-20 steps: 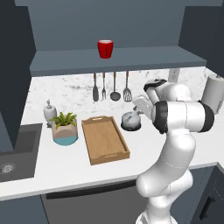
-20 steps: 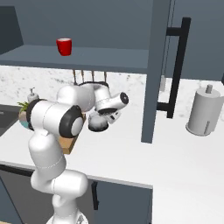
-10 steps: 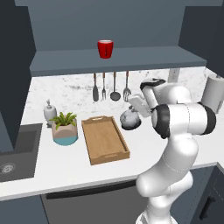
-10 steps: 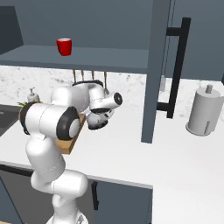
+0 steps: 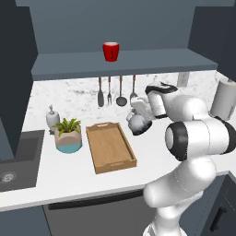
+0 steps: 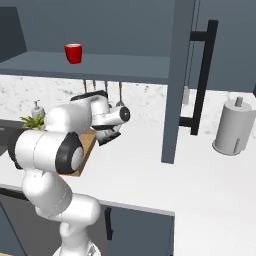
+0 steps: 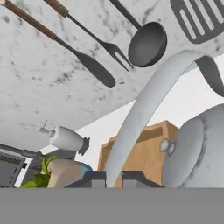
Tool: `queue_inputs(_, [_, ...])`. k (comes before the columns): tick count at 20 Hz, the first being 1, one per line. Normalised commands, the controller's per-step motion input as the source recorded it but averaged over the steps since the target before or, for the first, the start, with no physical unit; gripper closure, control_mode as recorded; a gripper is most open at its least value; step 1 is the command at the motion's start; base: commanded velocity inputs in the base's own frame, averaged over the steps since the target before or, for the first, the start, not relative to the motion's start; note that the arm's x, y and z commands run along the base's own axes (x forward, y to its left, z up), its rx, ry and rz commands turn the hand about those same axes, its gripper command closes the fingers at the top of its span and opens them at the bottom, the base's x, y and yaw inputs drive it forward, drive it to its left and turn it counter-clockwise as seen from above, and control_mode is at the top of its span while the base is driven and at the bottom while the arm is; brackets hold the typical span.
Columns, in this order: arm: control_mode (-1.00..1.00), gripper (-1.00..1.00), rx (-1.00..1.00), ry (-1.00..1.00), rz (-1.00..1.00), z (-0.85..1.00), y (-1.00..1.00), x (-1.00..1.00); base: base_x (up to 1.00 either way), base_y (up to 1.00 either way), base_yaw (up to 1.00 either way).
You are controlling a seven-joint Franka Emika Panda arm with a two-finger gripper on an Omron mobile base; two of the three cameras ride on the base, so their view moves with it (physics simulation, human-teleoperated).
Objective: Pick the kettle from the counter and place it on the tray. Then pick the mug from the cabinet and place it on the tray. Then close the cabinet doors.
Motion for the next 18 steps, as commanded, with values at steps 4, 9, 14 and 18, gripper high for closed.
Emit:
queue_inputs(4, [-1.00, 1.00, 0.03, -0.12, 0.00, 0.70, 0.23, -0.26, 0.00, 0.00, 0.00])
queue_inputs(9, [-1.00, 1.00, 0.09, -0.06, 0.03, 0.07, 0.59, -0.01, 0.00, 0.00, 0.00])
queue_inputs(14, [-1.00, 1.00, 0.22, -0.01, 0.15, -0.30, 0.56, 0.00, 0.00, 0.00, 0.00])
queue_inputs(18, [-1.00, 1.00, 0.27, -0.01, 0.13, -0.21, 0.26, 0.00, 0.00, 0.00, 0.00])
